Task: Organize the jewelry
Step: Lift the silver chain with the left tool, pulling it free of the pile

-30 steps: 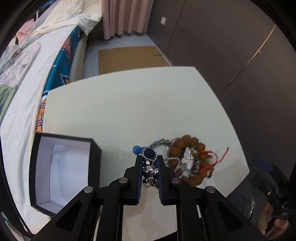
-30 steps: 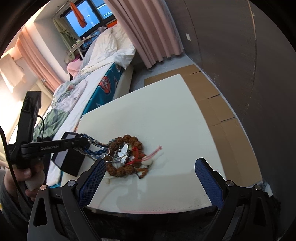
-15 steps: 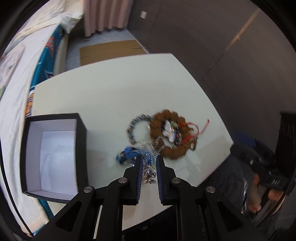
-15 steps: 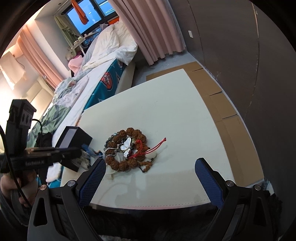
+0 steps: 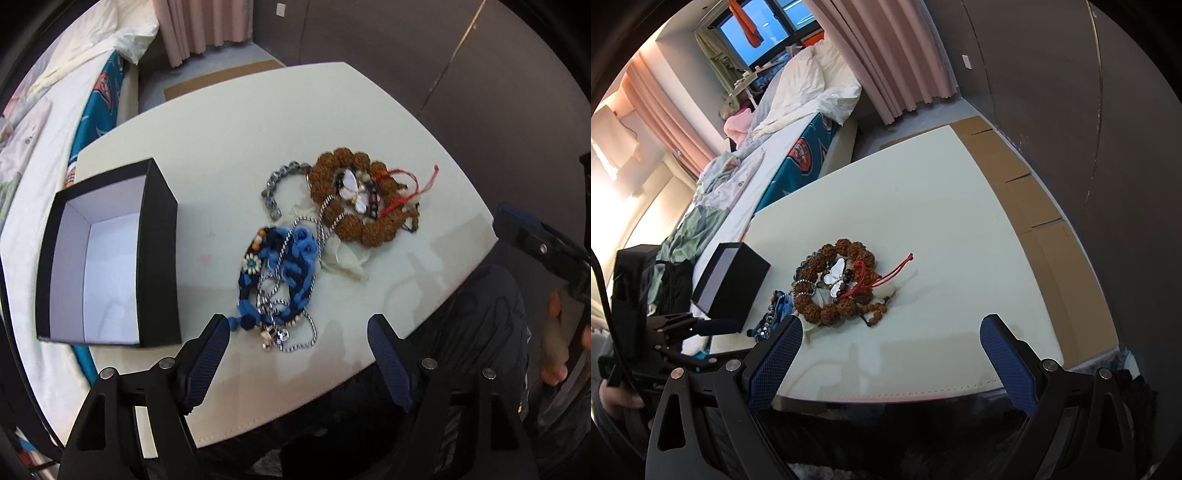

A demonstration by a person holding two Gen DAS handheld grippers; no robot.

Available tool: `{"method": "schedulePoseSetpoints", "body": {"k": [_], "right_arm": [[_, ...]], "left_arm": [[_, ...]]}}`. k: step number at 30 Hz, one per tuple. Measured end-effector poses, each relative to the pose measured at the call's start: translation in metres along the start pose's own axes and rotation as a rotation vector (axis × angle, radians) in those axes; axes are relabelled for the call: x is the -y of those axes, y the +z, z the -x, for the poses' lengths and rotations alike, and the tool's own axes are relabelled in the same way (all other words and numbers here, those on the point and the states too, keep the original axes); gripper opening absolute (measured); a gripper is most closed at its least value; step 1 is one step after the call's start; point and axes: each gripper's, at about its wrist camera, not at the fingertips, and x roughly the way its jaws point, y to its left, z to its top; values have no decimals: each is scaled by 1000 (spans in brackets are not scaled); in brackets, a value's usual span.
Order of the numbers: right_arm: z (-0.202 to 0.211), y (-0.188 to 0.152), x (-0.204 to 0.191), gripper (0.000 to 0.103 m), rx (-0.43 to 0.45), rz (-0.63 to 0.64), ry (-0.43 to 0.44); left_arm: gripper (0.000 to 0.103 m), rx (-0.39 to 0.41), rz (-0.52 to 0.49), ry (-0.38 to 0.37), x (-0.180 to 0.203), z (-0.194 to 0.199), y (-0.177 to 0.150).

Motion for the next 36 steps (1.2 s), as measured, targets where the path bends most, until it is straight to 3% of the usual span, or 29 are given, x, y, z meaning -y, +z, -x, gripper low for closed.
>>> {"method": "schedulePoseSetpoints", "body": {"k": [2,4,6,7,13,19,21,23,28,30,31,36], "right_arm": [[-1,-1,-1,98,-4,3,1],[-2,-3,-2,97,-8,5,-1],[-1,-4,-2,97,-9,3,0],[0,-5,-2,98,-8,3,1],[5,-9,4,98,-3,-5,-9],[6,-10,3,98,-6,-7,-13],[8,-9,2,98,-3,-5,-12],[10,-9,2,98,2,-3,-9],[8,-6,-5,98,3,5,6],[5,-6,-9,98,-1,10,16],[4,-6,-12,98,-4,13,20],[-2,-6,-27,97,-15,36,44]], "left_arm": [[77,-1,4,6,-2,-1,-4],[68,7,12,4,-4,-2,-5],[41,-3,28,4,-5,-7,-4],[38,-13,34,8,-6,-10,-4],[36,-49,36,41,-7,-22,-9],[36,-5,30,53,-6,-26,-5],[20,-7,14,76,-5,-27,-5],[20,-11,38,44,-10,-25,-6],[16,51,62,32,-23,5,-10],[2,78,70,24,-25,19,-10],[0,89,76,20,-26,24,-9],[0,169,98,11,-38,58,-7]]}}
